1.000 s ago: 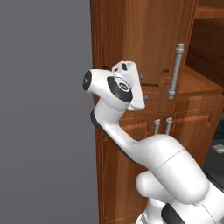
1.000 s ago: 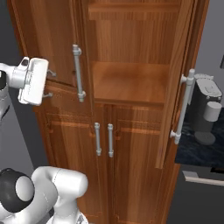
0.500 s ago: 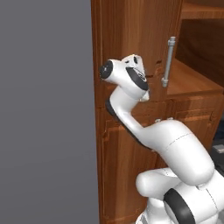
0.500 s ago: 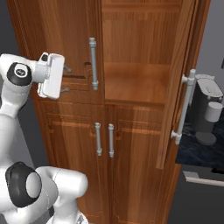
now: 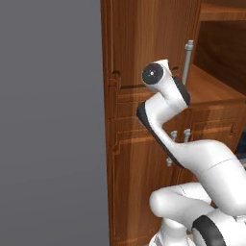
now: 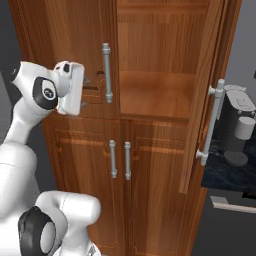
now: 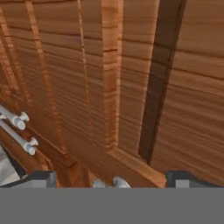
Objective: Open the cabinet. Pick the spray and place it next to the sink. Then close the cabinet.
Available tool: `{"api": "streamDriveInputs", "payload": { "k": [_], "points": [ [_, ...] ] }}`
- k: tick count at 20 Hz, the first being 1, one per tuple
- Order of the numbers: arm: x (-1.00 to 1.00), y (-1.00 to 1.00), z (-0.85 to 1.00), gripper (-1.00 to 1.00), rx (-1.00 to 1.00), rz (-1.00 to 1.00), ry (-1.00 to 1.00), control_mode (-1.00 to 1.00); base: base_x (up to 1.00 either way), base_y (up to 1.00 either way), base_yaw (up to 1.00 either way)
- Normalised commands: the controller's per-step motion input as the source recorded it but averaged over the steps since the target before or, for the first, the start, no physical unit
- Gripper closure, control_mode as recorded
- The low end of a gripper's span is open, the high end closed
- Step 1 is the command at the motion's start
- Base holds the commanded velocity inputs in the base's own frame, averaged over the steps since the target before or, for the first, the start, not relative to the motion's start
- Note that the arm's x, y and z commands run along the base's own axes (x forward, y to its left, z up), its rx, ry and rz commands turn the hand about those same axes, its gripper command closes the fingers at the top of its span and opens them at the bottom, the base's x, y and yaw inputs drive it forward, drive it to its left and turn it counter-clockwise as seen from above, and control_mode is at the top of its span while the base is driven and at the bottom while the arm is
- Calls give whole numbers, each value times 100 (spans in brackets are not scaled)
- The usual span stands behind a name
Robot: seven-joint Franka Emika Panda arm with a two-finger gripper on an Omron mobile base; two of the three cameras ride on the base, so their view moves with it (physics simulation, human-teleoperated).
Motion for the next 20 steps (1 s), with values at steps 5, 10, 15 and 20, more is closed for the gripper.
{"api": "streamDriveInputs", "payload": {
  "k": [5, 10, 15, 20],
  "points": [
    [-100, -42, 6, -100, 24, 18, -12, -100, 0, 0, 0],
    [-100, -31, 0, -100, 22, 1, -10, -100, 0, 0, 0],
    [-100, -11, 7, -100, 14, -14, -2, -100, 0, 0, 0],
    [-100, -1, 39, -100, 11, -20, 0, -100, 0, 0, 0]
  ]
}}
